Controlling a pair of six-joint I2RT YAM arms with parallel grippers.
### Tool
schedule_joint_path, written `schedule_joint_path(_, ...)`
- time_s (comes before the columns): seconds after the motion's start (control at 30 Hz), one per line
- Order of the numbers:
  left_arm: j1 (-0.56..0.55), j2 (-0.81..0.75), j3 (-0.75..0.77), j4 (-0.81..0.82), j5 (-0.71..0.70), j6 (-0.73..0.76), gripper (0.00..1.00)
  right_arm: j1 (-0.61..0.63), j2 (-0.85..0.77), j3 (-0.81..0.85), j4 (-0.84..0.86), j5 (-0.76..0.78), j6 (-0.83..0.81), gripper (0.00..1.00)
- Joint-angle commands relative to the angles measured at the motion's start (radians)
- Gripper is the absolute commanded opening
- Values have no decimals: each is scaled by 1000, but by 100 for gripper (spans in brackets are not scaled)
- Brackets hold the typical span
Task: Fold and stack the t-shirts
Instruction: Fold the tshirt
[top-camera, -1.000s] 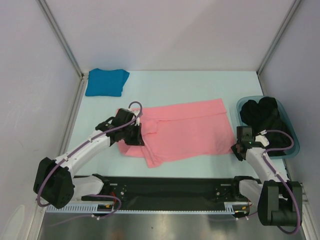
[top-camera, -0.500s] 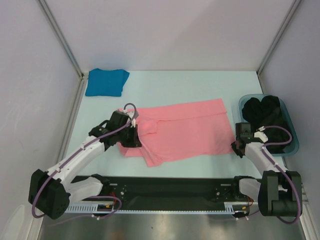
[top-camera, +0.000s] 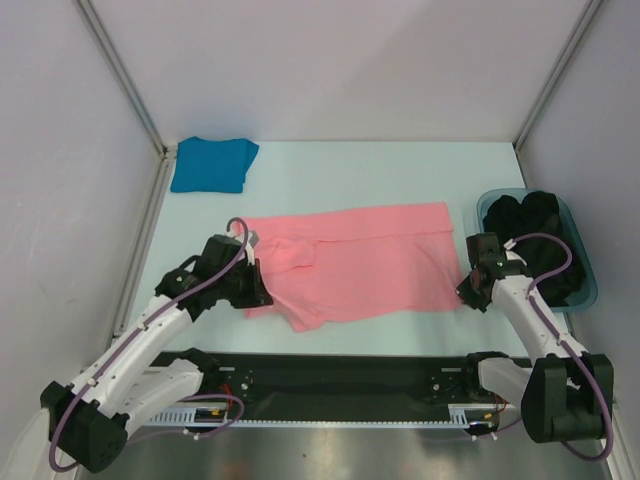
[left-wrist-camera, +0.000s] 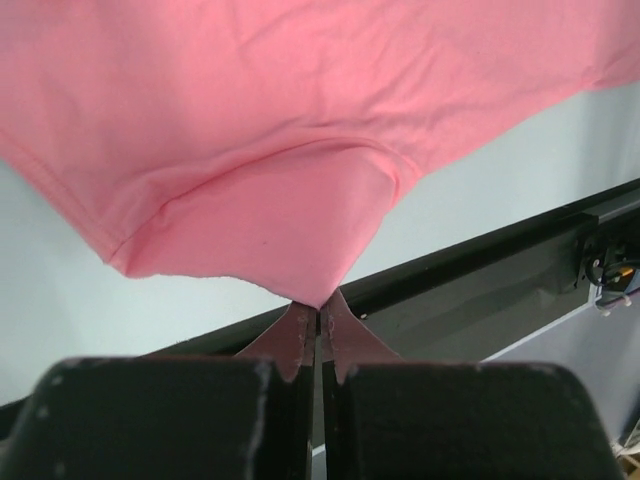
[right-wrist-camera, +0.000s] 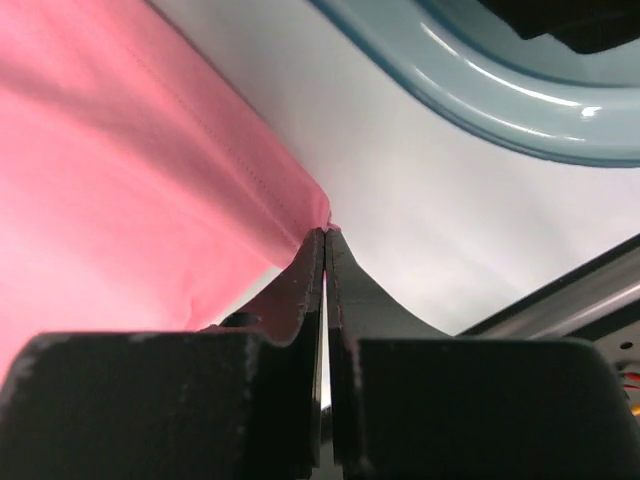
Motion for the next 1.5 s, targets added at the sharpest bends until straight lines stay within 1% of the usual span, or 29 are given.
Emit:
schedule_joint_path(0.0, 9, -37, 17, -48, -47, -52, 0, 2, 0, 79, -76, -30, -53, 0)
schedule_joint_path(0.1, 10, -31, 44, -39, -63, -43, 0, -4, 34, 147, -65, -19, -113, 0)
schedule_joint_path(0.27, 10, 90, 138, -19, -80, -3, 0, -31, 163, 239, -24, -42, -223, 0)
schedule_joint_path(0.4, 18, 150, 236, -16, -106, 28, 0, -56, 288, 322, 24, -45, -301, 0)
schedule_joint_path(0.43, 23, 164, 250, -16, -107, 32, 0, -86, 313, 340, 29, -65, -340, 0)
schedule_joint_path(0.53, 47, 222, 305, -17, -107, 57, 0, -97, 383, 409, 38, -86, -390, 0)
schedule_joint_path(0.63, 96, 288, 354, 0, -98, 72, 0, -99, 454, 483, 32, -137, -452, 0)
schedule_joint_path(0.83, 138, 455, 471, 26, -87, 104, 0, -97, 575, 605, 33, -195, -482, 0)
schedule_joint_path(1.03, 211, 596, 583, 46, -77, 123, 0, -87, 676, 696, 44, -212, -524, 3)
schedule_joint_path(1.13, 230, 667, 641, 46, -64, 137, 0, -76, 738, 750, 38, -218, -530, 4)
schedule_joint_path(1.27, 242, 736, 704, 55, -50, 141, 0, -71, 795, 808, 24, -209, -535, 3)
schedule_joint_path(1.47, 263, 793, 735, 58, -63, 140, 0, -76, 861, 899, -7, -202, -547, 1)
